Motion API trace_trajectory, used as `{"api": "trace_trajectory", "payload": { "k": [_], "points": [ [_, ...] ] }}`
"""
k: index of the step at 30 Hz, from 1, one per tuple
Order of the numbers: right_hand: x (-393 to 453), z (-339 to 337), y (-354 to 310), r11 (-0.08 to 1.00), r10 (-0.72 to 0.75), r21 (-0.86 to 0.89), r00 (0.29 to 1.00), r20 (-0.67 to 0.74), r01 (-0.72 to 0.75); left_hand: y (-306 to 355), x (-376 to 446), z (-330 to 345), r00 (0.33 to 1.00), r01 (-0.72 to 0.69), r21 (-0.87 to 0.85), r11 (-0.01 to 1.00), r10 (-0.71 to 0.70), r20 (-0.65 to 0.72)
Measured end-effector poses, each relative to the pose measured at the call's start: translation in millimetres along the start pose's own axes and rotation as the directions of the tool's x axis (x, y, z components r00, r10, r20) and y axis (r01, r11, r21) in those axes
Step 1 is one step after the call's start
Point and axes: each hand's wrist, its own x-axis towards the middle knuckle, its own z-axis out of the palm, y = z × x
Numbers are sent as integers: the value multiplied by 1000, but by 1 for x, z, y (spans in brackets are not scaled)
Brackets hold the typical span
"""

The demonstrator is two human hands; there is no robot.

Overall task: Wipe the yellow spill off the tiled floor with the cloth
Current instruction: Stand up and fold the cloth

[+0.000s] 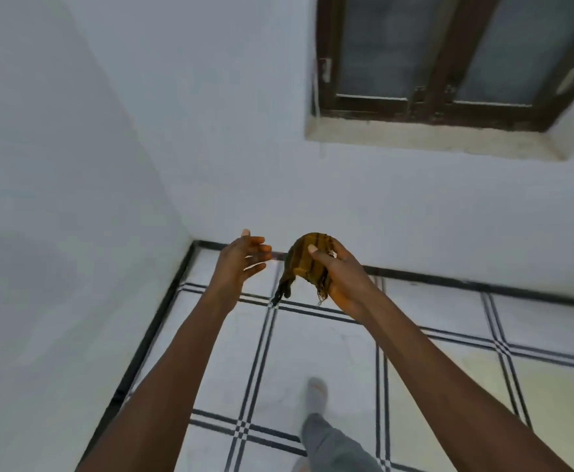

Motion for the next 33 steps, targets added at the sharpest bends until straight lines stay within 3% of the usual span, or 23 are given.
{"api": "trace_trajectory", "payload": {
  "k": [7,11,16,22,33],
  "points": [
    [49,196,23,981,73,-191,945,319,-11,34,-40,-189,918,-111,-80,991,71,-391],
    [68,322,49,947,146,-319,849,509,29,46,-66,-291,817,-152,-91,984,73,-572],
    [78,455,82,904,240,-420,721,651,78,52,-101,-394,668,-159,-133,978,7,-744],
    [78,581,135,845,326,-508,595,735,165,43,-146,-490,489,-221,-193,956,-62,-870],
    [44,763,209,736,347,-518,414,842,436,39,-180,-639,351,-422,-326,846,-179,-919]
  ]
}}
